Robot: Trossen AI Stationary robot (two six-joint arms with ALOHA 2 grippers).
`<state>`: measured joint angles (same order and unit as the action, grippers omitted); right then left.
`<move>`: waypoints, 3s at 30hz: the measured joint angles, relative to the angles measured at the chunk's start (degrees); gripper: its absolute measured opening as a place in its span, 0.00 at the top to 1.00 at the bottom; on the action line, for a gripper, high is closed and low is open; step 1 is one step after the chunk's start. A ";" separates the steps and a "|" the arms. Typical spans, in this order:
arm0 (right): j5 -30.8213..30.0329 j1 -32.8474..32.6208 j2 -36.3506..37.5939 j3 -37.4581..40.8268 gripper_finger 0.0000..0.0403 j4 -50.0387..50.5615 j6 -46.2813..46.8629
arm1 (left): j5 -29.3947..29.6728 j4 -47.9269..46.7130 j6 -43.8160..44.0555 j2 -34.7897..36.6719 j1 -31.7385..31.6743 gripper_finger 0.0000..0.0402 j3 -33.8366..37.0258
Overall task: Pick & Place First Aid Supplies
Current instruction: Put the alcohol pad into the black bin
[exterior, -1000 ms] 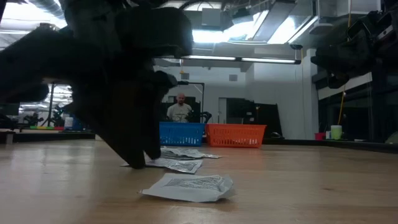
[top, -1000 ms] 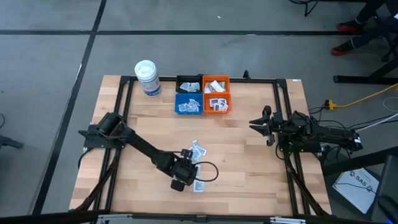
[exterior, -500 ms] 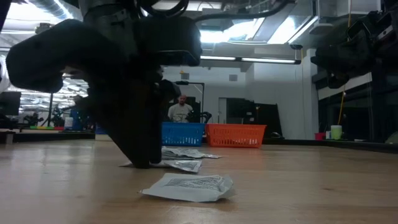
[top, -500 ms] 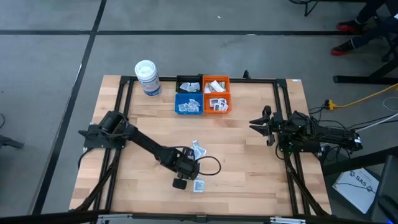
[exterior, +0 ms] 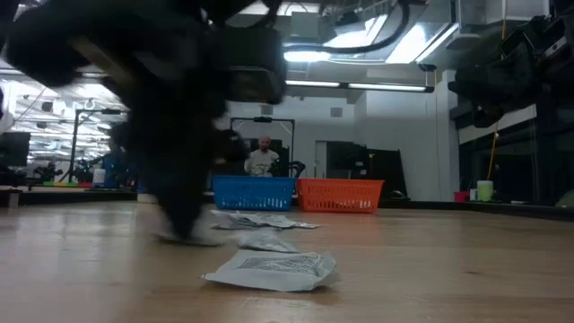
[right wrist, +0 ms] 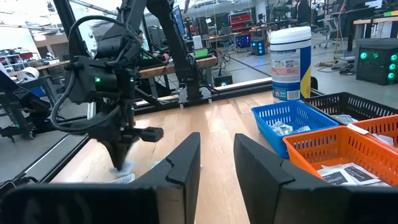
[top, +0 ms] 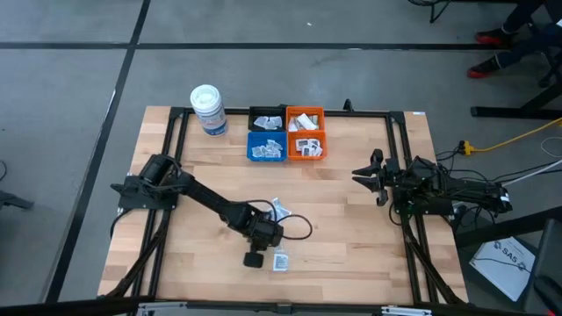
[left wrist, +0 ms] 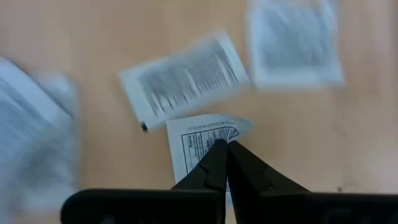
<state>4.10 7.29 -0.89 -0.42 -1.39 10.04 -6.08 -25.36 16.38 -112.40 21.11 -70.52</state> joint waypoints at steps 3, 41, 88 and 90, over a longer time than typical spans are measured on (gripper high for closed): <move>-0.01 -0.02 -0.01 0.00 0.75 0.00 0.01 | -5.90 -0.99 -0.38 2.93 -0.93 0.99 0.16; 0.00 -0.02 0.00 0.02 0.75 0.00 0.00 | -49.71 27.22 2.46 17.98 -27.78 0.99 -0.22; -0.01 -0.01 0.00 0.02 0.75 0.00 0.02 | 9.37 13.20 -25.69 10.19 -59.48 0.99 -0.26; -0.01 -0.01 -0.01 0.00 0.75 0.00 0.00 | 8.82 13.20 -25.40 10.18 -59.87 0.98 -0.26</move>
<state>4.08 7.28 -0.89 -0.43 -1.39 10.04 2.74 -12.16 -9.02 -102.21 -38.76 -70.78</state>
